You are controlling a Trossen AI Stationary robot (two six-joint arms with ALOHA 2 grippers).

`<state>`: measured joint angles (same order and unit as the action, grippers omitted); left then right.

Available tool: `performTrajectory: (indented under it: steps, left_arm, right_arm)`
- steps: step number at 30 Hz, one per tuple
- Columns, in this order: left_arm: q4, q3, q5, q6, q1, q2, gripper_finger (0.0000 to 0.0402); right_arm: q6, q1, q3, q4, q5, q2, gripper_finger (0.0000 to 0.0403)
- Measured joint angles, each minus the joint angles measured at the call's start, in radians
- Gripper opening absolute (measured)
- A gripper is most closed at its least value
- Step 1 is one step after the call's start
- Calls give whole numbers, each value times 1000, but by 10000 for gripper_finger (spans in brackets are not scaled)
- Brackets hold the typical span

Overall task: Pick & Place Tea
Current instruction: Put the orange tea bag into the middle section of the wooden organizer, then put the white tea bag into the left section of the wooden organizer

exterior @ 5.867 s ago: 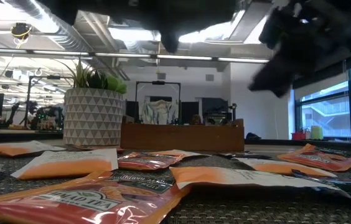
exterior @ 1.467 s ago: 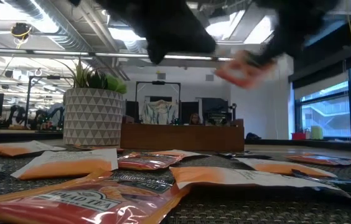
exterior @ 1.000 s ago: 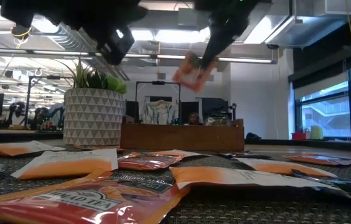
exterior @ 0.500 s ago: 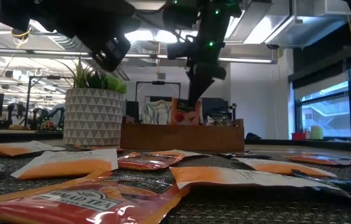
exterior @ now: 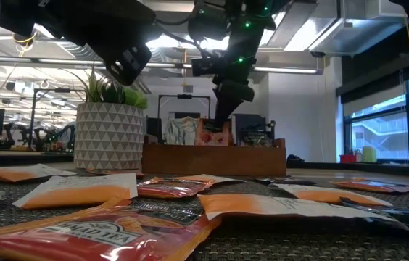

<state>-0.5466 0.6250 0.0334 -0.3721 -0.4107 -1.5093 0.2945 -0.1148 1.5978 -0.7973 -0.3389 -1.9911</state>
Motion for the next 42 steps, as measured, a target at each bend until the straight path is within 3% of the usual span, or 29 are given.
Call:
performTrajectory:
  steps: [10,18,32,38,42]
  left_arm:
    - [1,0,0,0,0,0,59]
    - [6,0,0,0,0,0,59]
    - [6,0,0,0,0,0,59]
    - [11,0,0,-1,0,0,59]
    - [20,0,2,-14,-7,0,59]
  right_arm:
    - [-47,0,0,-7,5,0,6]
    - [-51,0,-1,-10,87,0,9]
    - [-61,0,8,-53,47,19,114]
    - [-160,28,47,-141,44,121,121]
    - [-266,74,-37,-170,46,259,122]
